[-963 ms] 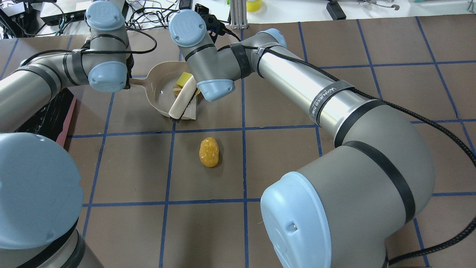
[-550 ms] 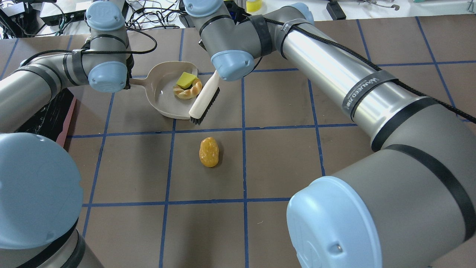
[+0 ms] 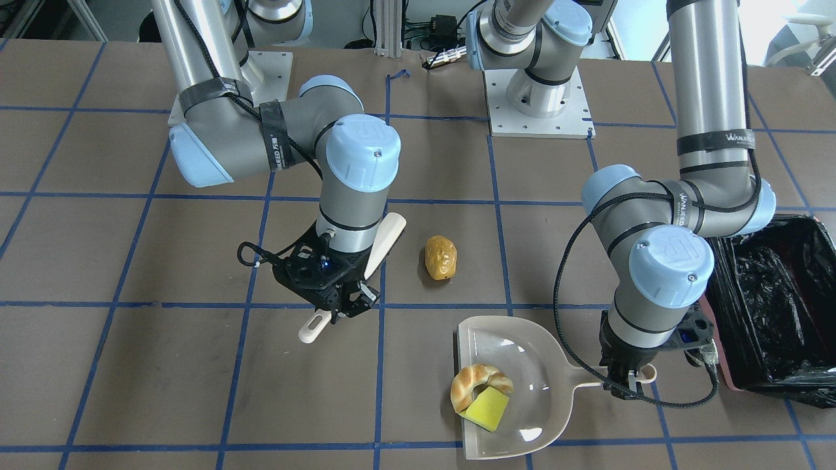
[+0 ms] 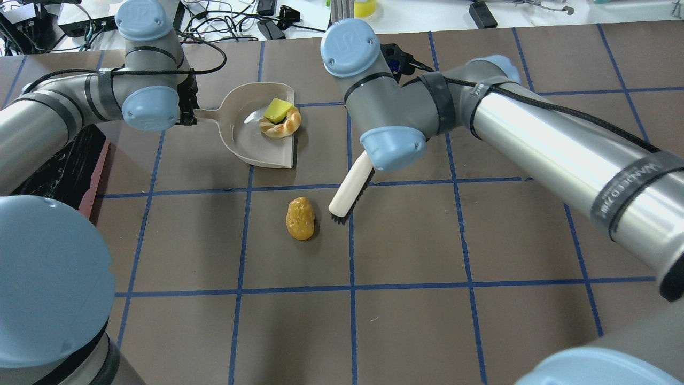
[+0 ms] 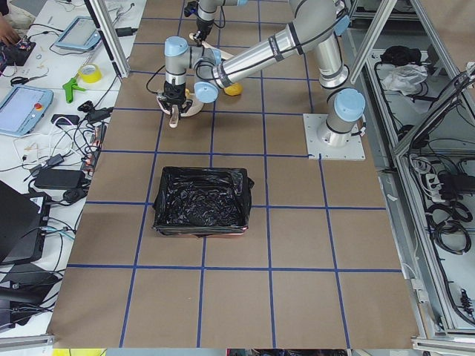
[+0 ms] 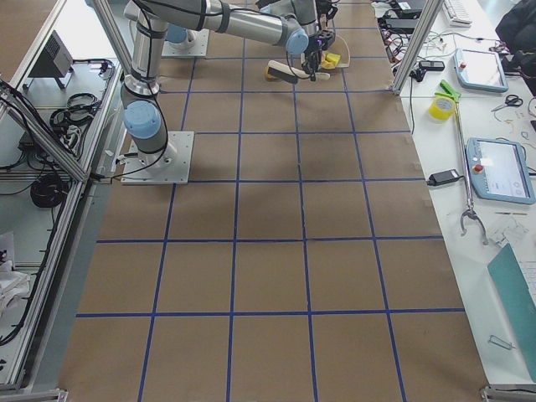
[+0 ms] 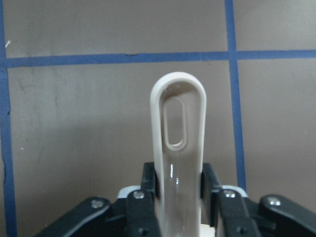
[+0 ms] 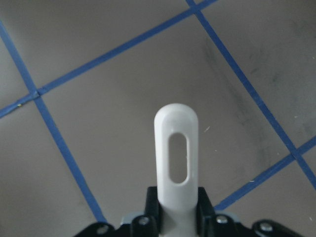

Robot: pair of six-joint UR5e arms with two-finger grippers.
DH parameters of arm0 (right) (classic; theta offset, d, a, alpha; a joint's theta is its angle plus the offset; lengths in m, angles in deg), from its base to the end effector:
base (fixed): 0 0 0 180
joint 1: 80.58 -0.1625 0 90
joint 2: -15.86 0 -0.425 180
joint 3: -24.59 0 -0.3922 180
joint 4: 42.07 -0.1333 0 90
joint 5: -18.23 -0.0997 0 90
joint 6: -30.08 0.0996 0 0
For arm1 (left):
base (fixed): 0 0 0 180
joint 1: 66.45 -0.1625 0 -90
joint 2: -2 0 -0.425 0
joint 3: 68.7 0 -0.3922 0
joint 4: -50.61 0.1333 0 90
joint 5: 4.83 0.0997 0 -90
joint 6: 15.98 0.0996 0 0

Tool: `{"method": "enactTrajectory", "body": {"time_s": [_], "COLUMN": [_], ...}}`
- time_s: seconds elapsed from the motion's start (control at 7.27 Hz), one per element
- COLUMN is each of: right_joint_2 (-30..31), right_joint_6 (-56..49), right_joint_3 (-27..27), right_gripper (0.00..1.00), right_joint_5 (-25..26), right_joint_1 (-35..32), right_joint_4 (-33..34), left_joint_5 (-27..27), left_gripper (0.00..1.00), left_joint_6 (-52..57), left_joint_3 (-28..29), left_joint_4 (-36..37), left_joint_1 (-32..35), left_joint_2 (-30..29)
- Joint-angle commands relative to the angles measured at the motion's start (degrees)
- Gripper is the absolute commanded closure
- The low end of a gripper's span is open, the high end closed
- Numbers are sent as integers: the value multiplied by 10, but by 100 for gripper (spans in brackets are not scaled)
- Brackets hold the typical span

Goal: Sweep and dump trash into bin
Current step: 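Move the brush with the right gripper behind the yellow potato toy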

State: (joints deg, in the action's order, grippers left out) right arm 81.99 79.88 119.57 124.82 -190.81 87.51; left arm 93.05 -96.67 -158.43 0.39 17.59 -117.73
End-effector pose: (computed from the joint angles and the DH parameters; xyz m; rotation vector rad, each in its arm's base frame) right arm 0.3167 -0.5560 0.2867 -0.7983 -2.8652 0.4775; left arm -0.0496 -0.6768 0.2595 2.1558 -2.2574 0.3545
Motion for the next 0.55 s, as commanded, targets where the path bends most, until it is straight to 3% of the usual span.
{"method": "enactTrajectory", "body": {"time_s": [0.0, 0.41], "right_joint_2": [29, 30], "right_joint_6": [-5, 57], "right_joint_3": [74, 74], "right_gripper": [96, 96], "right_joint_5": [1, 1], "right_joint_1": [3, -23], "right_joint_4": [52, 50], "left_joint_5": [-27, -6], "left_gripper": [100, 100], "left_joint_6": [7, 82], "left_joint_3": [-13, -61], "left_joint_4": [-11, -16], "left_joint_1": [-10, -63], "left_joint_2": [9, 42]}}
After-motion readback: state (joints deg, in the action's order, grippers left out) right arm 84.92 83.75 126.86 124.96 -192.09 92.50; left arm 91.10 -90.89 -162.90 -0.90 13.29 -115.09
